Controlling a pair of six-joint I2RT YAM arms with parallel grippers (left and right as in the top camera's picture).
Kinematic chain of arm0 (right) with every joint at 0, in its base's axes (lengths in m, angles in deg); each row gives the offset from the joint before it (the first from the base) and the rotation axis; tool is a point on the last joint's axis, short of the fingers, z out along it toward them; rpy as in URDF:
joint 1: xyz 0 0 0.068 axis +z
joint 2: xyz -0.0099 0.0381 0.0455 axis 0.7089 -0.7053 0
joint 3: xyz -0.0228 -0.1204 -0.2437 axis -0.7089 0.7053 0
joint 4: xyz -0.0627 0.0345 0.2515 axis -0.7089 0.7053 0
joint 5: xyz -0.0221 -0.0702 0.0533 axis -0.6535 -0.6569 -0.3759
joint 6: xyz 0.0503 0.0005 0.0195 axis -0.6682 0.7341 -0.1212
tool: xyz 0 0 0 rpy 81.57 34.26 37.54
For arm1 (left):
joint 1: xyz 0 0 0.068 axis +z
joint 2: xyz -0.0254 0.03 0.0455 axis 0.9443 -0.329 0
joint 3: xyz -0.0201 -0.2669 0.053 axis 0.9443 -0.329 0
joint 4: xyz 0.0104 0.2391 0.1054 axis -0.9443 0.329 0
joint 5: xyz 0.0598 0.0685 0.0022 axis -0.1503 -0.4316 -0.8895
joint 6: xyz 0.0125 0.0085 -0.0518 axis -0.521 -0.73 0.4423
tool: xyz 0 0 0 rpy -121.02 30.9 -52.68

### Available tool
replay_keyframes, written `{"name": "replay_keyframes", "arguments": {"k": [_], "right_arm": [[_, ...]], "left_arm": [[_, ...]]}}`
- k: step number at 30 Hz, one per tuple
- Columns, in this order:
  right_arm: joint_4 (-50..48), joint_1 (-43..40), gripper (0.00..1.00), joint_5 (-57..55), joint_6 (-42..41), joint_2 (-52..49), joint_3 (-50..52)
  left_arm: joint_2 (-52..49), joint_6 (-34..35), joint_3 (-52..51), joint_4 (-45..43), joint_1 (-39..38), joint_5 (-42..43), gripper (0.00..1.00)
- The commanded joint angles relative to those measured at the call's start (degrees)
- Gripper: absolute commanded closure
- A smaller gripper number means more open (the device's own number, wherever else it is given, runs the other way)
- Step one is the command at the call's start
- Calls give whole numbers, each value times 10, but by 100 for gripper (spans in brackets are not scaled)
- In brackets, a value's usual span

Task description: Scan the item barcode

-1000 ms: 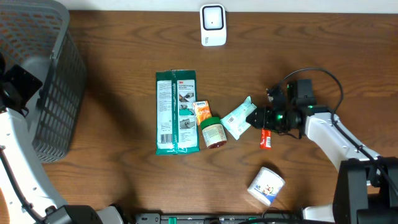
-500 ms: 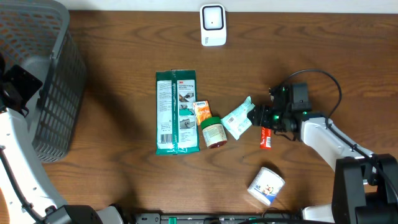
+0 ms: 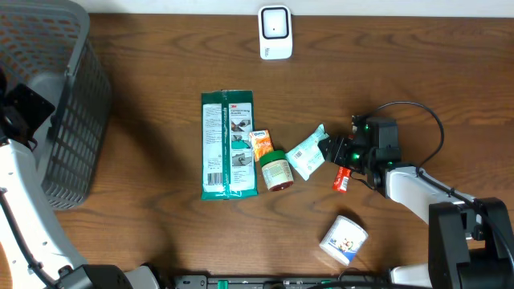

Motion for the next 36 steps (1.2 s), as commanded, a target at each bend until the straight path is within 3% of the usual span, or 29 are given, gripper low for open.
{"name": "replay_keyframes", "arguments": {"k": [1,8,17,22,28,36], "right_arm": [[2,4,36,-19,-27,-6,10],[4,4,28,-57,-65,-6,16],[-21,4,27,-42,-78,-57,16],[-97,9,35,34,-101,-113,16],[-99,16,48,46,-110,-123,16],[-80,16,52,83,-102,-121,16]], "left_arm": [[-4,-7,8,0,2,-3,7],[-5,-7,8,0,2,-3,7],[-5,-7,8,0,2,-3,7],[-5,-8,8,0,2,-3,7],[-5,-7,8,0,2,-3,7],[-5,-8,8,0,2,-3,7]]}}
